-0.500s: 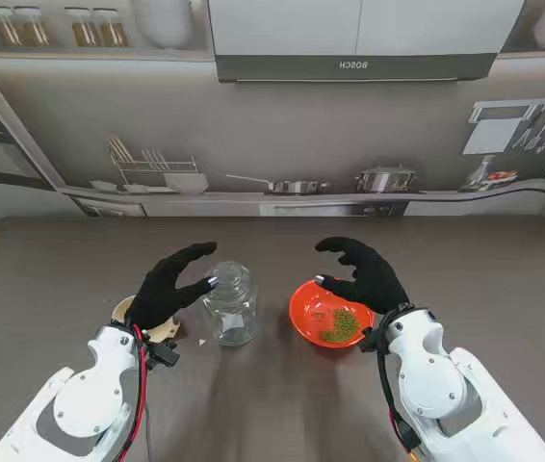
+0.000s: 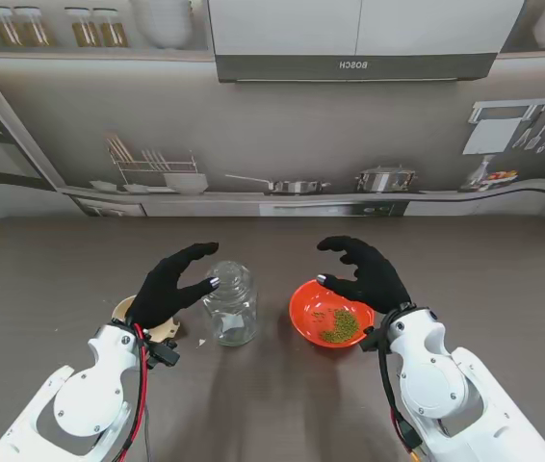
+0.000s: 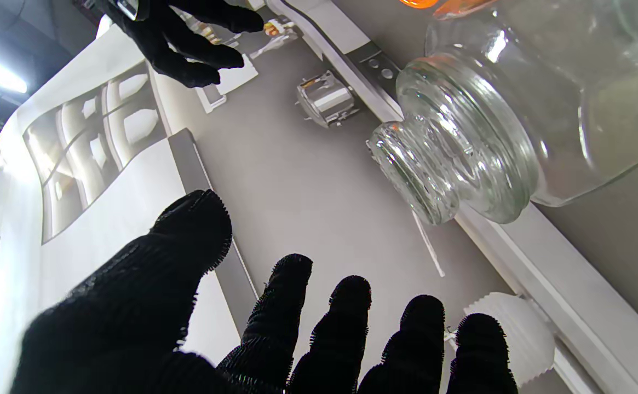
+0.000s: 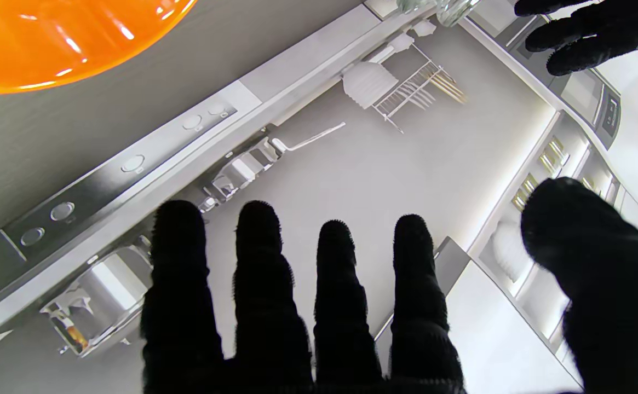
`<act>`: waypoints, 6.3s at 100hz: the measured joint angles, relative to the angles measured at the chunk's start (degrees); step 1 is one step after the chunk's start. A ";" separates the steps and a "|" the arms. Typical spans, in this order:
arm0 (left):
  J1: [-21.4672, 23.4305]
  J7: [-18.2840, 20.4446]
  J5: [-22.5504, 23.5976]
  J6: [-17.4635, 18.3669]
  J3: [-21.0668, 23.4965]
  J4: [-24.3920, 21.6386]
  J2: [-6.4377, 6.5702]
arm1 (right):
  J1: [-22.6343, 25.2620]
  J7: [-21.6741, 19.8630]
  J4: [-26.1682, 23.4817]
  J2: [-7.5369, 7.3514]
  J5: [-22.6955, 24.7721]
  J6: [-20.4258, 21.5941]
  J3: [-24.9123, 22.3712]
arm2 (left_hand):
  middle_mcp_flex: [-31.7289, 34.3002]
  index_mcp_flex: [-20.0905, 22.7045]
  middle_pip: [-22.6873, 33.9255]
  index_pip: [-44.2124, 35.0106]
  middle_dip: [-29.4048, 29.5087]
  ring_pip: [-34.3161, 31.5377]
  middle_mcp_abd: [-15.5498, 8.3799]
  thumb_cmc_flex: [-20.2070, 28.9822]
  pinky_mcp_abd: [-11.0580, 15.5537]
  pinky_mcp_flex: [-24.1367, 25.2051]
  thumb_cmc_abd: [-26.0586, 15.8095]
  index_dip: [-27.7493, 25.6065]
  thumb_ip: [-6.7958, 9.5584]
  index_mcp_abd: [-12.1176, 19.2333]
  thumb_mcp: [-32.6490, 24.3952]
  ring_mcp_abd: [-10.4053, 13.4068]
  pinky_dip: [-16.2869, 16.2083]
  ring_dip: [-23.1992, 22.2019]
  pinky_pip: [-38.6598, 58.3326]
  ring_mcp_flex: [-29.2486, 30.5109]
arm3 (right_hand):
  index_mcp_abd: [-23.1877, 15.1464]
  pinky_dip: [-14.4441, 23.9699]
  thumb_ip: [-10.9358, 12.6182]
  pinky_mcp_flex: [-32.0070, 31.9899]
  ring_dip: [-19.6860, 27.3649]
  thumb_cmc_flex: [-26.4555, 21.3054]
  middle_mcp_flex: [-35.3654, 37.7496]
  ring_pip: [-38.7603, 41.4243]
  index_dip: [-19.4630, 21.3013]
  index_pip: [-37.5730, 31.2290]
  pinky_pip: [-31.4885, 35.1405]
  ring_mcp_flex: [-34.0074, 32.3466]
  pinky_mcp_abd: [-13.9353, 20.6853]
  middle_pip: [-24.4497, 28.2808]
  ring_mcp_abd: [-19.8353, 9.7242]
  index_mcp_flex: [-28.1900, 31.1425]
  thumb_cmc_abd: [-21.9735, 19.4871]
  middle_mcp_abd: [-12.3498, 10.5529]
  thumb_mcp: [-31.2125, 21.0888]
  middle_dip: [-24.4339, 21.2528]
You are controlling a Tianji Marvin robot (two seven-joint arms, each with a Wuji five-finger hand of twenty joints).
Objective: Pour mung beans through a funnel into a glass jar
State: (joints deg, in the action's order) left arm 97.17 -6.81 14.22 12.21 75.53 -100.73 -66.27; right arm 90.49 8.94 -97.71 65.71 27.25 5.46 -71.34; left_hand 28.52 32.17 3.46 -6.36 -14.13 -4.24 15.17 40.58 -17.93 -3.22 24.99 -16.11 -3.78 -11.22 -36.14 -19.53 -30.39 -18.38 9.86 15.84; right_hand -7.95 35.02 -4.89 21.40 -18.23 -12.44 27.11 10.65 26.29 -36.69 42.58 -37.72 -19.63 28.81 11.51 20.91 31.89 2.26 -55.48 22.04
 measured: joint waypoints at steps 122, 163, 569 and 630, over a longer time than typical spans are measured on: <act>-21.92 27.81 25.04 -11.66 -8.74 2.94 6.74 | 0.36 -1.25 -0.55 -0.02 -2.14 -0.51 -1.68 | 1.73 -2.70 2.28 -1.01 -7.14 -27.82 1.11 -5.20 -1.82 -8.92 0.09 -4.85 -0.10 9.14 5.43 -2.44 -19.53 -22.48 57.14 11.02 | -0.04 0.57 0.00 0.00 0.00 0.00 0.03 0.00 0.00 0.00 -0.32 0.00 0.00 0.01 0.00 0.05 -0.01 0.00 0.00 0.00; -26.35 32.43 26.05 -14.12 -12.99 5.24 7.55 | 0.41 -1.79 -0.64 -0.10 -2.57 -0.63 -1.73 | 1.73 -3.59 2.71 -1.57 -9.22 -35.05 3.06 -6.60 -1.39 -13.13 0.09 -5.94 -0.34 12.01 6.03 -2.45 -19.53 -26.97 65.22 13.82 | -0.07 0.59 0.00 0.00 0.00 0.00 0.03 0.00 0.00 0.31 -0.44 0.00 0.00 0.01 -0.01 0.05 -0.01 0.00 0.00 0.00; -19.66 4.08 30.56 -12.20 -14.09 11.39 3.61 | 0.18 -3.03 0.10 -0.12 -4.91 -1.52 -1.29 | 35.77 11.07 23.00 -23.37 -47.92 -75.98 10.29 -5.38 -1.01 -55.34 15.58 -11.74 -10.37 4.71 0.17 8.46 -1.58 -23.35 89.69 56.93 | 0.16 1.27 0.01 0.00 0.00 0.00 0.04 0.04 0.00 0.57 -0.78 0.00 0.00 0.01 -0.01 0.12 -1.39 0.01 0.00 0.00; -18.74 3.70 29.49 -12.94 -13.20 10.08 3.35 | 0.12 -3.12 0.16 -0.12 -5.32 -1.50 -1.29 | 37.46 11.07 22.09 -24.13 -44.98 -76.51 9.68 -3.35 -1.06 -55.77 15.76 -11.74 -11.00 3.54 0.19 8.46 -1.66 -23.32 90.17 58.27 | 0.60 1.27 0.01 0.00 0.00 0.00 0.04 0.05 0.00 0.46 -0.77 0.00 0.00 0.01 -0.01 0.15 -1.39 0.37 -0.36 -0.22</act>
State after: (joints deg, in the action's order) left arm 78.43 -3.11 43.70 -0.74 62.33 -90.65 -62.92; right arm 90.61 5.82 -97.55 65.58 21.93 3.96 -72.63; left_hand 65.98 43.24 25.55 -30.48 -59.12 -80.75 24.85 37.23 -18.99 -58.98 40.74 -27.86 -14.77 -7.68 -35.94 -11.07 -32.05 -41.69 100.03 74.11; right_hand -7.35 36.29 -4.88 21.40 -18.23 -12.44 27.15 10.70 26.29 -36.22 41.81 -37.72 -19.63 28.82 11.50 21.05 30.50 2.64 -55.84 21.82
